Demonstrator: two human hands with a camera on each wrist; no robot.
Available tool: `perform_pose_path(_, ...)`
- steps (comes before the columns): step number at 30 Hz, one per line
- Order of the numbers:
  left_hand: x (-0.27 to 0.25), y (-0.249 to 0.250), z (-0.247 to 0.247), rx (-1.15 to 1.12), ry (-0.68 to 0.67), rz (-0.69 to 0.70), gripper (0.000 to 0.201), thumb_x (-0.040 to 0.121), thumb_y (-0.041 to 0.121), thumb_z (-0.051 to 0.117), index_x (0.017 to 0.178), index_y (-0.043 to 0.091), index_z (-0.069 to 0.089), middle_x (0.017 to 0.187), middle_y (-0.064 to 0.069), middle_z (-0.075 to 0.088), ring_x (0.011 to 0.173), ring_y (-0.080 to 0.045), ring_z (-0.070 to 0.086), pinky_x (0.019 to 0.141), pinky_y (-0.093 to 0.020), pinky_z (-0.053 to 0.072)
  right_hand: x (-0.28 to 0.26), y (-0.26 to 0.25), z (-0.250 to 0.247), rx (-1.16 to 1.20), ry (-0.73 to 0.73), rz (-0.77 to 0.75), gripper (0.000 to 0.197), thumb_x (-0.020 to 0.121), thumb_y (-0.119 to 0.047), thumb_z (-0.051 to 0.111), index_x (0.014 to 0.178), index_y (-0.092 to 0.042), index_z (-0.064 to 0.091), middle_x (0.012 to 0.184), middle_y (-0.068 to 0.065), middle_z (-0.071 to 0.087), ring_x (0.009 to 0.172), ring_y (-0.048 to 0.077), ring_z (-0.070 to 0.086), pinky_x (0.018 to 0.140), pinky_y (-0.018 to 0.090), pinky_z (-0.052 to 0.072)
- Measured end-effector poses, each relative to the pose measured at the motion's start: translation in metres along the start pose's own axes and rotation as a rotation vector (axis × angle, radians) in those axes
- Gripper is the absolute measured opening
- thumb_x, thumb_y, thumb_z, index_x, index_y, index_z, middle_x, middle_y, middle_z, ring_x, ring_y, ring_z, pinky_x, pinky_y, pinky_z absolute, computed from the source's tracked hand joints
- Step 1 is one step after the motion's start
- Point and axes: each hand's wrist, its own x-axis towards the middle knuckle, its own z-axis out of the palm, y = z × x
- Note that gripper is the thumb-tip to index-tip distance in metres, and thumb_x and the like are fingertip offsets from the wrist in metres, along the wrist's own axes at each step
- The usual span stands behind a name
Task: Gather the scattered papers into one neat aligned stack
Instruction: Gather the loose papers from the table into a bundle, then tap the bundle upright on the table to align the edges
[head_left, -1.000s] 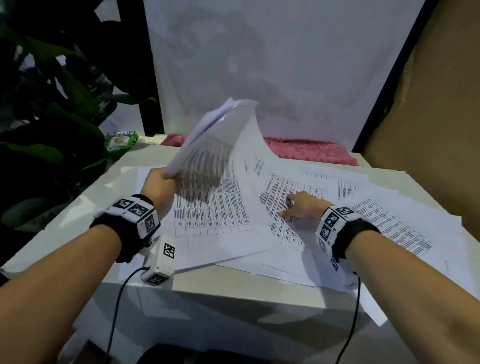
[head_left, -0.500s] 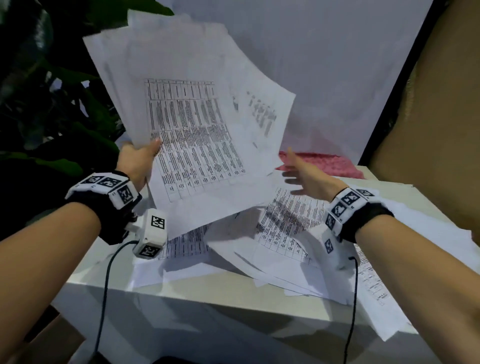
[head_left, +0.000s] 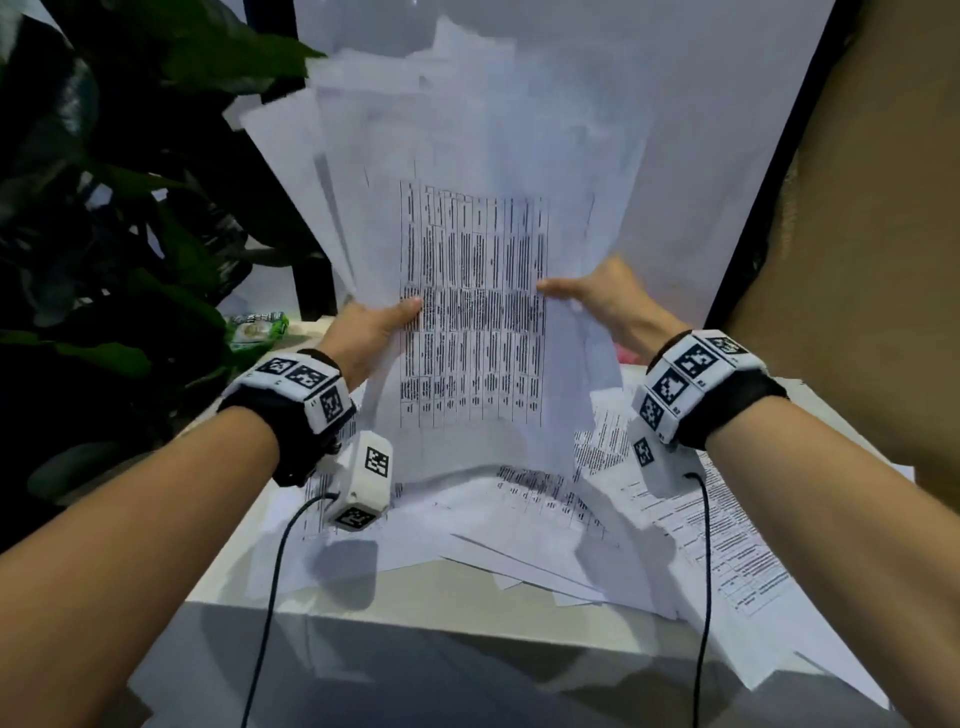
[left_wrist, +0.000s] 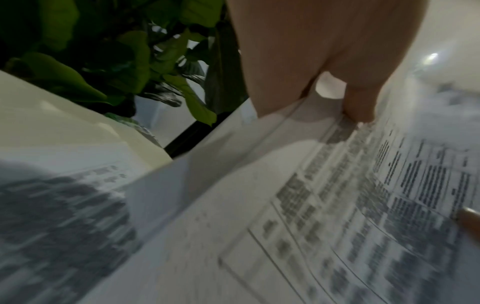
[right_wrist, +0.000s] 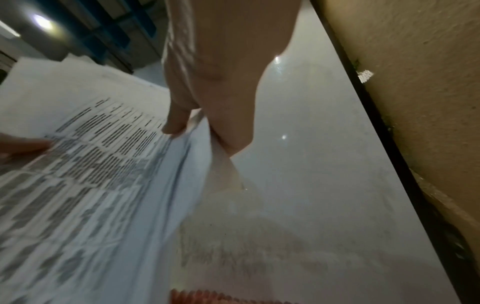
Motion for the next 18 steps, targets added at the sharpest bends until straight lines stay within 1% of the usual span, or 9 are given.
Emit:
perform_pose_path(2, 0.006, 0.006, 0.006, -0.042, 0.051, 0.077, 0.022, 0.081, 0.024, 0.069, 0.093, 0.007, 0.061, 0.092, -0.007, 0.065, 0.086, -0.02, 0.061, 0.092, -0.036, 0.05, 0.003, -0.001, -0.005, 0.002, 0.137, -0.028, 0.074, 0.071, -0.026, 0.078, 0.128, 0.004, 0.039, 0.106, 0.007, 0.05, 0.102, 0.016, 0.049, 0.095, 0.028, 0.043)
perform_pose_path(5, 0.022, 0.003, 0.003, -0.089, 0.084, 0.12, 0.108, 0.051, 0.051, 0.086, 0.137, 0.005, 0.038, 0.14, -0.013, 0.049, 0.127, -0.025, 0.049, 0.111, -0.048, 0.036, 0.0, -0.002, -0.008, -0.027, 0.122, -0.071, 0.053, 0.07, -0.031, 0.078, 0.105, 0.005, 0.062, 0.111, 0.019, 0.066, 0.099, 0.021, 0.063, 0.087, 0.018, 0.052)
perform_pose_path(7, 0.033, -0.008, -0.001, -0.021, 0.081, 0.103, 0.138, 0.032, 0.064, 0.086, 0.145, 0.01, 0.027, 0.149, -0.012, 0.039, 0.136, -0.026, 0.041, 0.114, -0.05, 0.03, -0.003, 0.001, -0.009, -0.038, 0.116, -0.053, 0.045, 0.068, -0.035, 0.08, 0.085, 0.003, 0.064, 0.095, 0.018, 0.07, 0.089, 0.023, 0.067, 0.081, 0.017, 0.055)
perform_pose_path(9, 0.021, -0.008, 0.004, 0.031, 0.074, 0.053, 0.145, 0.027, 0.074, 0.078, 0.143, 0.004, 0.03, 0.148, -0.014, 0.039, 0.138, -0.027, 0.038, 0.115, -0.049, 0.026, -0.01, 0.005, -0.009, 0.025, 0.134, -0.009, 0.04, 0.073, -0.029, 0.076, 0.096, -0.003, 0.055, 0.093, 0.003, 0.06, 0.092, 0.016, 0.058, 0.074, 0.009, 0.049)
perform_pose_path(11, 0.007, -0.007, 0.012, 0.095, 0.062, 0.014, 0.139, 0.035, 0.077, 0.071, 0.143, 0.0, 0.029, 0.152, -0.017, 0.032, 0.141, -0.029, 0.032, 0.113, -0.045, 0.024, -0.01, 0.015, -0.009, 0.067, 0.14, 0.008, 0.072, 0.078, -0.027, 0.072, 0.131, 0.002, 0.033, 0.115, 0.009, 0.049, 0.113, 0.02, 0.047, 0.091, 0.021, 0.042)
perform_pose_path(12, 0.002, -0.007, 0.016, 0.11, 0.058, 0.012, 0.13, 0.046, 0.074, 0.068, 0.144, -0.001, 0.026, 0.153, -0.019, 0.029, 0.141, -0.03, 0.03, 0.113, -0.044, 0.025, -0.012, 0.02, -0.01, 0.065, 0.131, 0.024, 0.079, 0.08, -0.028, 0.07, 0.136, 0.004, 0.025, 0.123, 0.015, 0.046, 0.12, 0.024, 0.045, 0.097, 0.028, 0.039)
perform_pose_path(13, 0.002, -0.007, 0.019, 0.109, 0.06, 0.013, 0.121, 0.057, 0.068, 0.066, 0.145, -0.002, 0.023, 0.153, -0.02, 0.028, 0.141, -0.031, 0.029, 0.113, -0.043, 0.025, -0.012, 0.02, -0.008, 0.075, 0.141, 0.034, 0.072, 0.081, -0.028, 0.069, 0.131, 0.005, 0.031, 0.12, 0.016, 0.048, 0.118, 0.025, 0.047, 0.096, 0.029, 0.04)
perform_pose_path(15, 0.006, -0.004, 0.019, 0.067, 0.086, 0.028, 0.111, 0.07, 0.056, 0.068, 0.147, -0.003, 0.014, 0.154, -0.022, 0.024, 0.142, -0.031, 0.027, 0.114, -0.043, 0.024, -0.01, 0.018, -0.009, 0.088, 0.133, 0.025, 0.038, 0.08, -0.028, 0.07, 0.097, -0.002, 0.047, 0.095, 0.004, 0.05, 0.098, 0.017, 0.052, 0.084, 0.024, 0.042)
perform_pose_path(18, 0.012, 0.007, 0.01, 0.022, 0.103, 0.078, 0.121, 0.061, 0.057, 0.078, 0.146, -0.002, 0.016, 0.152, -0.02, 0.031, 0.139, -0.031, 0.034, 0.116, -0.049, 0.023, -0.007, 0.009, -0.012, 0.172, 0.099, 0.001, 0.053, 0.062, -0.044, 0.08, 0.086, -0.012, 0.046, 0.09, 0.0, 0.051, 0.089, 0.013, 0.051, 0.091, 0.032, 0.039)
